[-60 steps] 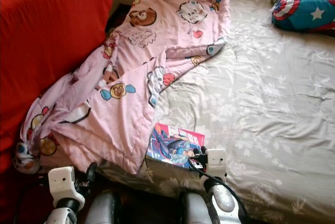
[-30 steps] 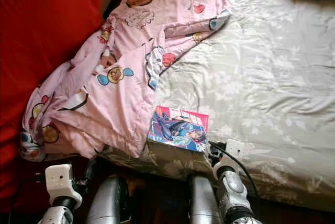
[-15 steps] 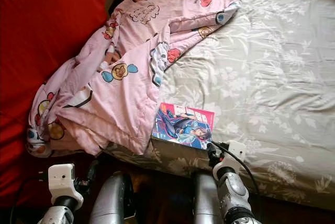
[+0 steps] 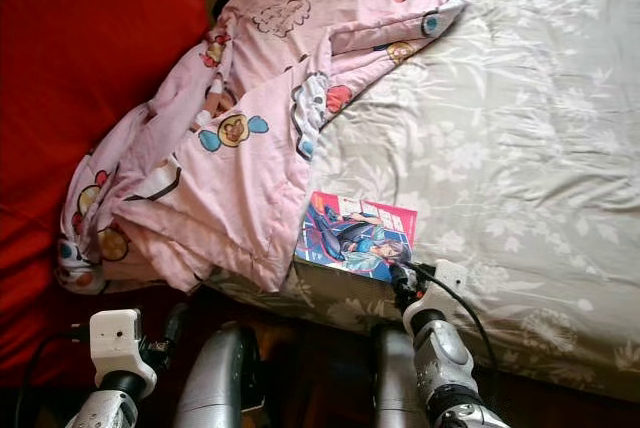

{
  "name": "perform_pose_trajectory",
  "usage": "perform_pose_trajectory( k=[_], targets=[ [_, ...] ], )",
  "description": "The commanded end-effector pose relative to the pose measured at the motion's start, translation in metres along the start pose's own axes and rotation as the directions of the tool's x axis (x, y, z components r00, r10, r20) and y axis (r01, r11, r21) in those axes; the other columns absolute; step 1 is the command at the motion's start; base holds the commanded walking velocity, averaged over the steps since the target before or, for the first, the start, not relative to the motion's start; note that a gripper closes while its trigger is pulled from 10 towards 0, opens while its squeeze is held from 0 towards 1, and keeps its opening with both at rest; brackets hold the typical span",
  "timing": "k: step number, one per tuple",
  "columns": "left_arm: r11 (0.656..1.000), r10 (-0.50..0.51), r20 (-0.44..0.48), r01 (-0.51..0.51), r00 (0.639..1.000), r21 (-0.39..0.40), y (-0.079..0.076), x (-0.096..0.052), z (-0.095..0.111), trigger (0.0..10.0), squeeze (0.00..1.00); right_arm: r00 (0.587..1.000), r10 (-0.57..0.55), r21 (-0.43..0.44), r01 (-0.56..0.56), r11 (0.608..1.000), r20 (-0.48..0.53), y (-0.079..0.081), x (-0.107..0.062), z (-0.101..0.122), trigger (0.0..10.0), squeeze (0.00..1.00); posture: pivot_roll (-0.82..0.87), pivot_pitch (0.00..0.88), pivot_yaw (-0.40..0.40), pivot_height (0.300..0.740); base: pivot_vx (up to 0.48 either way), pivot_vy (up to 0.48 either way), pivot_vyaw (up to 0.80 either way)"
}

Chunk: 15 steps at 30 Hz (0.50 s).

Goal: Clean up the room

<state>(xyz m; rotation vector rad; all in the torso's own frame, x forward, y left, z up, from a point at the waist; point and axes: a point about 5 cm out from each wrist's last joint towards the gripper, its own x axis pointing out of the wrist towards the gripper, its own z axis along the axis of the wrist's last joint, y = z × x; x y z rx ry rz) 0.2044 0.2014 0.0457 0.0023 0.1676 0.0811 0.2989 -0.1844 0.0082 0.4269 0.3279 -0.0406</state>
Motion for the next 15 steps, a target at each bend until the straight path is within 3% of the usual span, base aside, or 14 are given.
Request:
perform_pose_trajectory(
  k=[1,11,15],
  targets=[
    [1.0,0.009,-0.038,-0.008,0.999,0.029,0.005,-0.008,-0.006,10.0,0.0,0.998,-0.019,0.03,0.021,0.999,-0.056,-0.005,-0.006,-0.015,10.0,0.0,0.06,0.344,0.109,0.62,0.0,0.0,0.0],
    [0.998,-0.008,-0.04,0.011,0.999,0.07,0.006,-0.01,-0.003,10.0,0.0,0.996,0.013,0.131,-0.001,0.991,-0.09,-0.005,-0.011,-0.027,10.0,0.0,0.08,0.352,0.128,0.62,0.0,0.0,0.0],
    [0.997,-0.014,-0.05,0.018,0.999,0.08,0.006,-0.012,-0.005,10.0,0.0,0.995,-0.023,0.201,0.042,0.979,-0.097,-0.012,-0.015,-0.032,10.0,0.0,0.08,0.351,0.133,0.62,0.0,0.0,0.0]
  ],
)
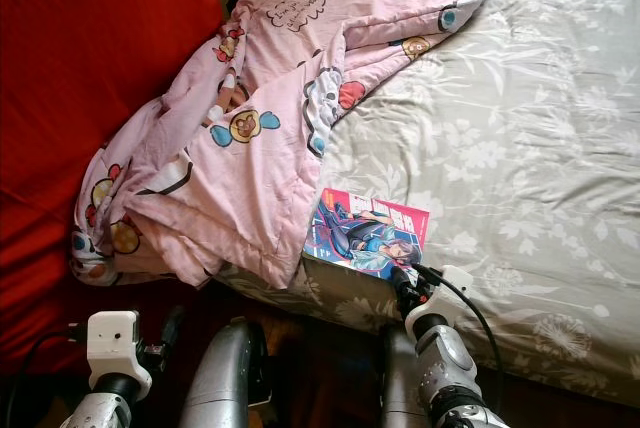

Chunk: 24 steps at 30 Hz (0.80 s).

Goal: Clean up the room

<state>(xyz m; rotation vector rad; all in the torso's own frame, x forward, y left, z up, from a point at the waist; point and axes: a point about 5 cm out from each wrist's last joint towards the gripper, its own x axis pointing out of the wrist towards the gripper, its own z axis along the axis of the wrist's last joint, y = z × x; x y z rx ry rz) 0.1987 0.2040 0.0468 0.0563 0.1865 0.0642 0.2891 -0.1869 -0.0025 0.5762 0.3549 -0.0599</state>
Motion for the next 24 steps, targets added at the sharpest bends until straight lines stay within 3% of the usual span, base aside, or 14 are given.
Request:
perform_pose_trajectory(
  k=[1,5,7,10,15,24],
  targets=[
    [1.0,-0.006,-0.033,0.007,0.999,0.027,0.003,-0.006,-0.005,10.0,0.0,0.997,-0.043,0.067,0.048,0.997,-0.065,-0.009,-0.01,-0.021,10.0,0.0,0.08,0.351,0.133,0.62,0.0,0.0,0.0],
    [0.999,-0.015,-0.029,0.016,0.999,0.036,0.002,-0.006,-0.003,10.0,0.0,0.996,-0.068,0.151,0.077,0.986,-0.063,-0.017,-0.015,-0.025,10.0,0.0,0.09,0.352,0.138,0.62,0.0,0.0,0.0],
    [0.999,-0.019,-0.03,0.02,0.999,0.044,0.003,-0.006,-0.003,10.0,0.0,0.995,-0.083,0.25,0.092,0.964,-0.048,-0.022,-0.018,-0.027,10.0,0.0,0.1,0.354,0.144,0.62,0.0,0.0,0.0],
    [0.998,-0.023,-0.034,0.025,0.999,0.052,0.004,-0.008,-0.004,10.0,0.0,0.995,-0.083,0.289,0.096,0.953,-0.055,-0.024,-0.02,-0.03,10.0,0.0,0.1,0.355,0.151,0.62,0.0,0.0,0.0],
    [0.998,-0.027,-0.038,0.029,0.999,0.062,0.006,-0.01,-0.003,10.0,0.0,0.997,-0.012,0.355,0.037,0.934,-0.074,-0.015,-0.019,-0.037,10.0,0.0,0.11,0.355,0.159,0.62,0.0,0.0,0.0],
    [0.996,-0.03,-0.043,0.033,0.999,0.081,0.009,-0.012,-0.002,10.0,0.0,0.99,0.1,0.392,-0.052,0.918,-0.101,0.007,-0.014,-0.045,10.0,0.0,0.13,0.349,0.167,0.62,0.0,0.0,0.0]
  ],
)
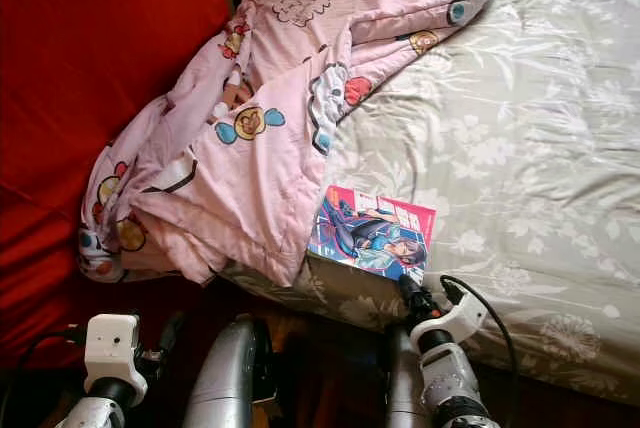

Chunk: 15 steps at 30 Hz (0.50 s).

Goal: Clean up the room

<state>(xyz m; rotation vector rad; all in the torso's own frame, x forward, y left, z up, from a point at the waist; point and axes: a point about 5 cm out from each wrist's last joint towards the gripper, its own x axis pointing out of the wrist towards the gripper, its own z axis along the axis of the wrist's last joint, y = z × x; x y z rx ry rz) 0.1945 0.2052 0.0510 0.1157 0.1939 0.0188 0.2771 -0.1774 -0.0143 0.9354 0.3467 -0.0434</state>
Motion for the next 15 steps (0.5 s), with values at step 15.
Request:
perform_pose_trajectory(
  k=[15],
  targets=[
    [0.999,0.016,-0.044,-0.015,0.999,0.033,0.009,-0.01,-0.006,10.0,0.0,0.997,-0.013,0.055,0.017,0.998,-0.07,0.007,0.001,-0.025,10.0,0.0,0.14,0.343,0.172,0.62,0.0,0.0,0.0]
  ],
)
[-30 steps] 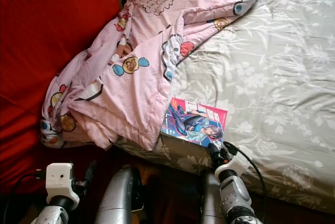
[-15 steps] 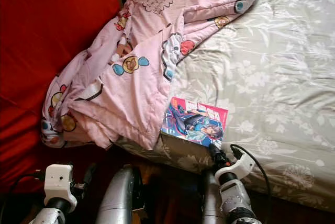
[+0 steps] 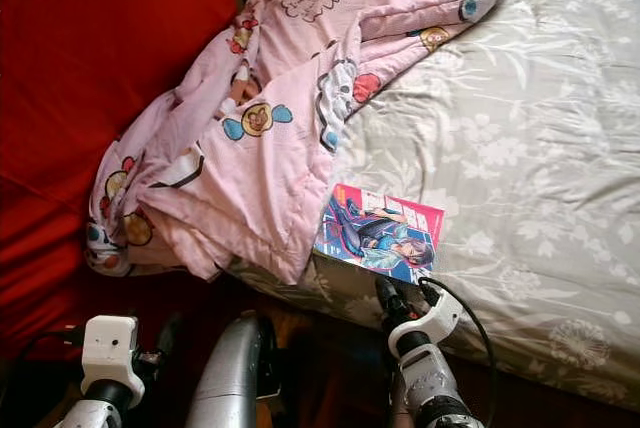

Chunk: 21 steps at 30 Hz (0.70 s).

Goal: Clean up the room

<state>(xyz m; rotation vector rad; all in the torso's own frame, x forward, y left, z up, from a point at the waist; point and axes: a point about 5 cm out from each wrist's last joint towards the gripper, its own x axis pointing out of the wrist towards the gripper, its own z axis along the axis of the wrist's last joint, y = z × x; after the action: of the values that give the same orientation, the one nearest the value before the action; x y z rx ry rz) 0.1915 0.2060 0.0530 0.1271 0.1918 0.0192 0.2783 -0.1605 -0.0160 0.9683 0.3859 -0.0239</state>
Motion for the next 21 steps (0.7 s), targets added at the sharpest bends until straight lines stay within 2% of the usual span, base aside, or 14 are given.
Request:
perform_pose_trajectory(
  k=[1,4,8,11,13,18,20,21],
  targets=[
    [1.0,0.014,-0.047,-0.013,0.999,0.022,0.008,-0.007,-0.007,10.0,0.0,1.0,-0.012,0.024,0.012,1.0,-0.02,-0.001,-0.001,-0.01,10.0,0.0,0.14,0.342,0.171,0.62,0.0,0.0,0.0],
    [1.0,0.012,-0.053,-0.011,0.999,0.025,0.008,-0.006,-0.009,10.0,0.0,0.997,0.071,-0.024,-0.071,0.997,-0.033,0.008,0.001,-0.013,10.0,0.0,0.12,0.339,0.168,0.62,0.0,0.0,0.0],
    [1.0,0.0,-0.056,0.001,0.998,0.023,0.003,-0.002,-0.011,10.0,0.0,0.989,0.129,-0.041,-0.132,0.99,-0.071,0.009,-0.004,-0.025,10.0,0.0,0.1,0.33,0.166,0.62,0.0,0.0,0.0],
    [1.0,-0.014,-0.058,0.015,0.998,0.019,-0.001,0.003,-0.012,10.0,0.0,0.983,0.141,-0.061,-0.149,0.987,-0.122,0.002,-0.013,-0.038,10.0,0.0,0.08,0.318,0.161,0.62,0.0,0.0,0.0],
    [1.0,-0.025,-0.06,0.026,0.998,0.017,-0.003,0.009,-0.014,10.0,0.0,0.973,0.127,-0.1,-0.148,0.984,-0.194,-0.012,-0.027,-0.053,10.0,0.0,0.06,0.308,0.156,0.62,0.0,0.0,0.0],
    [1.0,-0.027,-0.058,0.028,0.998,0.014,-0.005,0.014,-0.015,10.0,0.0,0.967,0.132,-0.113,-0.159,0.981,-0.216,-0.021,-0.037,-0.056,10.0,0.0,0.05,0.297,0.147,0.62,0.0,0.0,0.0],
    [1.0,-0.026,-0.056,0.027,0.998,0.013,-0.005,0.015,-0.015,10.0,0.0,0.968,0.155,-0.121,-0.181,0.976,-0.199,-0.021,-0.037,-0.052,10.0,0.0,0.05,0.296,0.144,0.62,0.0,0.0,0.0],
    [1.0,-0.023,-0.054,0.024,0.998,0.012,-0.004,0.017,-0.015,10.0,0.0,0.964,0.21,-0.112,-0.23,0.967,-0.165,-0.015,-0.034,-0.045,10.0,0.0,0.04,0.292,0.138,0.62,0.0,0.0,0.0]
  ],
)
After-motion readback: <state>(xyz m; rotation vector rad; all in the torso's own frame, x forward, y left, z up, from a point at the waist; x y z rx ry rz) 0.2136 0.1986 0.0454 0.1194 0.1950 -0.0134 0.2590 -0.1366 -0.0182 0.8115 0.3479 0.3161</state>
